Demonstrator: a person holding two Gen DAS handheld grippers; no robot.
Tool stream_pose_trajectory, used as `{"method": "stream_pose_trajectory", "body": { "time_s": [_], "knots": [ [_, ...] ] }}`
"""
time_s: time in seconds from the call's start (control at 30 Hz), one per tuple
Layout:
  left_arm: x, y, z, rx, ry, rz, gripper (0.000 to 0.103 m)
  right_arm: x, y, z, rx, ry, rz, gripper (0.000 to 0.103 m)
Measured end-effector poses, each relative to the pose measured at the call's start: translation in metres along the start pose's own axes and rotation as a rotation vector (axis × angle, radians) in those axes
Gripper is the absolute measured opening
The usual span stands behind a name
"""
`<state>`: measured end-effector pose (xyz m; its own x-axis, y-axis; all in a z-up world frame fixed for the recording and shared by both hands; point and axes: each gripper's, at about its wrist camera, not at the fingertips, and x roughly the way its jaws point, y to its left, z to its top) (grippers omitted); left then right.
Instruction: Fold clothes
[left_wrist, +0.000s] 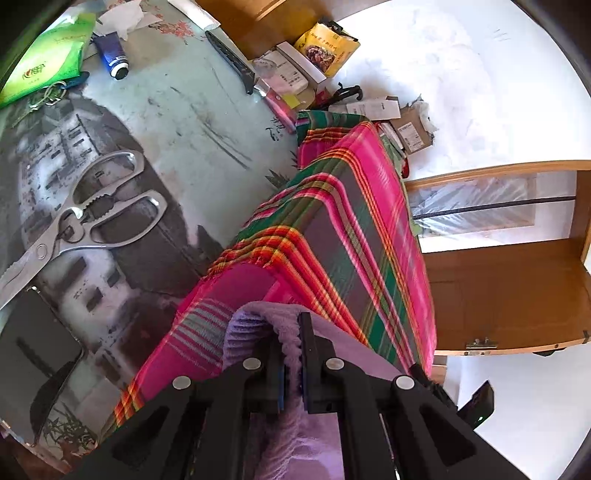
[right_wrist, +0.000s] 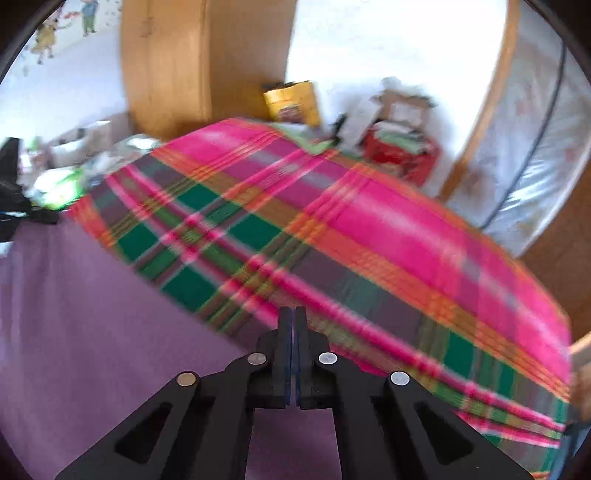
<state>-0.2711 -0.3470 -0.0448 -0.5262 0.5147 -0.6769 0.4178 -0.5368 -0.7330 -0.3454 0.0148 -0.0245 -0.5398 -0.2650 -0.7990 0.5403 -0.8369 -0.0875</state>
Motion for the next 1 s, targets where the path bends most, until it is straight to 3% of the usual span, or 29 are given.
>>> {"method": "stream_pose_trajectory", "body": {
  "time_s": [0.1,0.17,0.3,0.4,0.5,0.67,0.87,1.0],
  "knots": [
    [0.0,-0.001,0.001,0.01,0.004,0.002,0.006,-0.005,-0.008,-0.006,-0.024,0.025,0.049,0.03],
    [0.0,-0.001,0.001,0.01,0.007,0.001,0.006,-0.01,-0.014,-0.011,-0.022,0.03,0.077,0.033],
    [-0.003,-0.002,0.001,0.015,0.007,-0.003,0.006,-0.015,-0.022,-0.018,-0.019,0.058,0.172,0.035],
    [-0.007,-0.003,0.0,0.023,0.004,-0.008,0.006,-0.02,-0.026,-0.026,-0.021,0.064,0.187,0.035],
    [-0.01,-0.005,-0.001,0.031,0.0,-0.013,0.006,-0.024,-0.032,-0.034,-0.039,0.063,0.182,0.035],
    [-0.008,-0.003,-0.002,0.02,0.004,0.001,0.006,-0.013,-0.037,-0.037,-0.069,0.112,0.091,0.035],
    [-0.005,-0.002,-0.002,0.02,0.009,0.018,0.006,-0.012,-0.035,-0.042,-0.09,0.117,0.186,0.035],
    [-0.005,-0.003,-0.004,0.023,0.006,0.025,0.006,-0.013,-0.031,-0.042,-0.079,0.113,0.172,0.036]
  ]
}}
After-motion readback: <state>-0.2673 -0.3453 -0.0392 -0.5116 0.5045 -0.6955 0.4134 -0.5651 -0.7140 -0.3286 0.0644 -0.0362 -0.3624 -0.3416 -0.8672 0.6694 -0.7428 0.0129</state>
